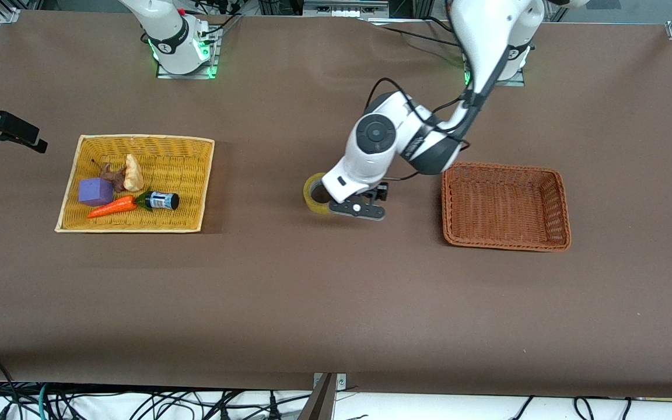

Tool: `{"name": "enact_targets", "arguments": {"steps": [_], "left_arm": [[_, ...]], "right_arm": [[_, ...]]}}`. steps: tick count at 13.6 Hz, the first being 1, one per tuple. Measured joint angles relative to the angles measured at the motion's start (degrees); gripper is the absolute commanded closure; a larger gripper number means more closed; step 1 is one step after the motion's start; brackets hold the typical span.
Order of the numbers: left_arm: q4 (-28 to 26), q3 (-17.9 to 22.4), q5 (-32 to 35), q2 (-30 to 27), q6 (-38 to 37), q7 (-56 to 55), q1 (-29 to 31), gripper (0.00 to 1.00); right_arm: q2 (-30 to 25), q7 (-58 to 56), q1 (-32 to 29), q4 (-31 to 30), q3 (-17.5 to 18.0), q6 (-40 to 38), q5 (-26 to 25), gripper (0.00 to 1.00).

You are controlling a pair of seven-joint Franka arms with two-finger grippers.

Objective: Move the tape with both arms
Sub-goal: 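Reach the left gripper to the tape while the right gripper withdraws, then grasp the tape roll's rim with the left gripper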

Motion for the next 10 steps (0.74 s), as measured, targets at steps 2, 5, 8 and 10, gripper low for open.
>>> {"name": "enact_targets", "arguments": {"steps": [2, 5, 8, 10], "left_arm": [[0.04, 0.01, 0.00, 2.93, 2.54, -2.14, -2.60, 0.00], [0.15, 0.25, 0.02, 5.08, 3.27, -3.17, -3.90, 0.42], [0.19, 0.75, 0.02, 6.66, 4.49, -3.13, -3.71, 0.81], [0.23, 0.74, 0.02, 7.83, 5.48, -3.13, -3.75, 1.00]], "right_arm": [[0.36, -0.36, -0.19, -0.30, -0.01, -0.12, -0.07, 0.00], [1.11, -0.55, -0.21, 0.56, 0.03, -0.32, -1.01, 0.00], [1.40, -0.67, -0.21, 1.00, 0.03, -0.54, -1.64, 0.00], [1.67, -0.77, -0.21, 1.01, 0.03, -0.61, -1.66, 0.00]]}}
